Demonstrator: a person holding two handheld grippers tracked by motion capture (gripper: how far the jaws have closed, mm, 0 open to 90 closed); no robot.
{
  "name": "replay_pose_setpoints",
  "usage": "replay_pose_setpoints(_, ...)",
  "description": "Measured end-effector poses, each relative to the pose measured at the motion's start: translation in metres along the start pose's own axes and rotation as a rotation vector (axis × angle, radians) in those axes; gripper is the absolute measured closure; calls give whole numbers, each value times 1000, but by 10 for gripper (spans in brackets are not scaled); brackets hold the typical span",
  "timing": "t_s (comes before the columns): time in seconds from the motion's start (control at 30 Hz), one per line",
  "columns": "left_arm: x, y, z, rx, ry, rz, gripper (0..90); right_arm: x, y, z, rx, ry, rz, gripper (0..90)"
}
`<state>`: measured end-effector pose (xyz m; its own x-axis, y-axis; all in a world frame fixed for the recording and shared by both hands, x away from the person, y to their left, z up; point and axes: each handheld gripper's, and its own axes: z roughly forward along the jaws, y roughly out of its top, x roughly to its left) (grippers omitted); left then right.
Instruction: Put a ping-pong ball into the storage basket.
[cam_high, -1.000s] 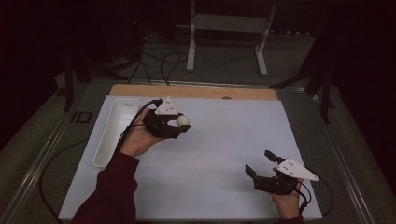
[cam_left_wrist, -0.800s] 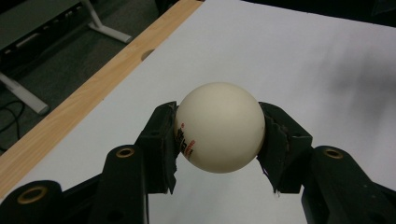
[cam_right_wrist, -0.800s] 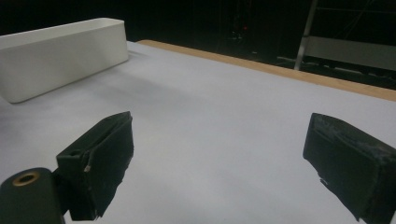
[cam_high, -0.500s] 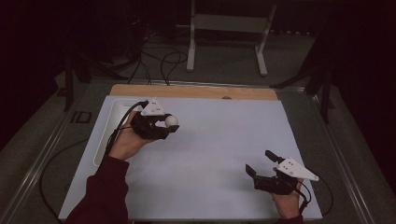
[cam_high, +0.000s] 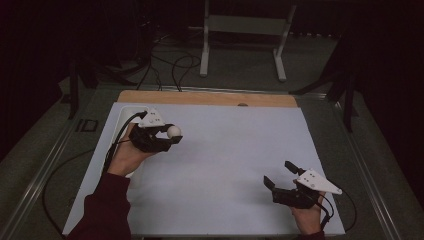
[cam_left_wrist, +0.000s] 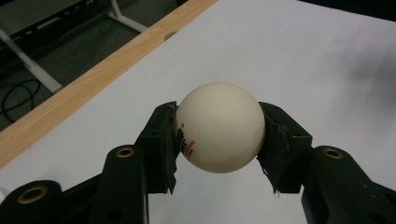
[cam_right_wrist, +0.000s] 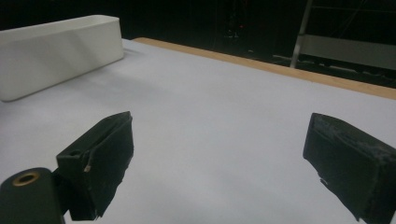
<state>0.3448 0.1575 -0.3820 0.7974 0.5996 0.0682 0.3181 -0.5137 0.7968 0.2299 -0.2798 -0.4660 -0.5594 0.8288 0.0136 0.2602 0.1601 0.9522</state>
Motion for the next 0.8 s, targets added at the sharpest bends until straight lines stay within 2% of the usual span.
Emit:
replay_pose_setpoints(0.5,8,-20,-17,-10,38,-42,511,-1,0,-2,-8,-14,0,78)
replay_pose_setpoints(0.8,12,-26,-22,-11,57,-57,511,-1,0,-2,-9,-13,1,78)
